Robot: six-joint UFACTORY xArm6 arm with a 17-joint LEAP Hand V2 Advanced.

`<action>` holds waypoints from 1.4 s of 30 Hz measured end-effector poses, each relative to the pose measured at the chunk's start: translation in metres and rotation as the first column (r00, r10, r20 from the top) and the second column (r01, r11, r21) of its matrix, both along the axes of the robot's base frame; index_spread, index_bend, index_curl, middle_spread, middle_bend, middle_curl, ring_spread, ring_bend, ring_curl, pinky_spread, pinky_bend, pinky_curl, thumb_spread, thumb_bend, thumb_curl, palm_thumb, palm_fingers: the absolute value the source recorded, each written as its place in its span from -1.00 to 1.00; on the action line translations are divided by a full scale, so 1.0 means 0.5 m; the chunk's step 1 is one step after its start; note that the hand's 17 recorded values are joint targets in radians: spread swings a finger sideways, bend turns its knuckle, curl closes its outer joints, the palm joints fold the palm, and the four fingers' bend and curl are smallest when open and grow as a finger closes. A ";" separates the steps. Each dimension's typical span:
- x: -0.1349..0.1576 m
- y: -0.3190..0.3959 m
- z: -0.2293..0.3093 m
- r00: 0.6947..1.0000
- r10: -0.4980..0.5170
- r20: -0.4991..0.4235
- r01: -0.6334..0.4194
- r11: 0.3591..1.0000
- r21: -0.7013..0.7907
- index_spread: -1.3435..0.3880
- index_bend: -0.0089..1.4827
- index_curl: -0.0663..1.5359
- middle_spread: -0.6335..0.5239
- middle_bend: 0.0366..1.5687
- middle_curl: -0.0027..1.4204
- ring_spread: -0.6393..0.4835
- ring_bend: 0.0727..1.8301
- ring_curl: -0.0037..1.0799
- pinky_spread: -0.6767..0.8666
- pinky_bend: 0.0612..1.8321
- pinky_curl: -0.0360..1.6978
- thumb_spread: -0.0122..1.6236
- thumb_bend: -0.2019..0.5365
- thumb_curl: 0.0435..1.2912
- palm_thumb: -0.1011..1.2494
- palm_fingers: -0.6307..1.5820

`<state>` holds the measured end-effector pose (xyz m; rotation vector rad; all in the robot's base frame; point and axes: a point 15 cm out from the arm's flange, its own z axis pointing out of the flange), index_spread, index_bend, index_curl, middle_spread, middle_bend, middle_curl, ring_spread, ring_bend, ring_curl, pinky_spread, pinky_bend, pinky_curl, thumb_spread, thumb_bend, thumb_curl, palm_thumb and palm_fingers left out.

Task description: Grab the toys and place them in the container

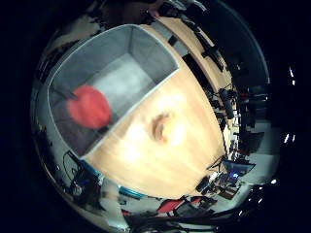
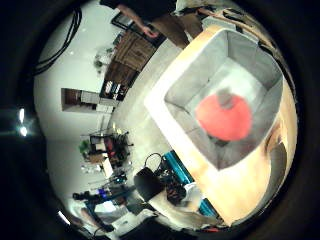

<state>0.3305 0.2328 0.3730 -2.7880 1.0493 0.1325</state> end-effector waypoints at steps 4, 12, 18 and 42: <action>-0.001 0.000 -0.001 1.000 0.003 -0.001 -0.003 1.000 0.001 0.00 -0.75 -0.29 -0.30 -0.59 -0.36 -0.14 -0.34 -0.46 -0.06 -0.15 -0.57 0.05 -0.55 -0.69 -0.70 -0.33; -0.001 0.000 0.000 1.000 0.009 0.001 -0.009 1.000 0.001 0.02 -0.77 -0.39 -0.27 -0.64 -0.41 -0.11 -0.39 -0.49 0.06 -0.18 -0.61 0.03 -0.54 -0.64 -0.71 -0.29; 0.000 -0.001 0.000 1.000 0.009 0.001 -0.009 1.000 0.002 0.02 -0.76 -0.44 -0.27 -0.65 -0.43 -0.12 -0.41 -0.50 0.07 -0.20 -0.64 0.03 -0.54 -0.61 -0.71 -0.26; 0.123 -0.366 -0.002 0.924 -0.383 0.015 0.383 0.923 -0.014 0.01 -0.75 -0.49 -0.24 -0.68 -0.47 -0.16 -0.39 -0.52 0.07 -0.25 -0.72 0.12 -0.50 -0.58 -0.57 -0.12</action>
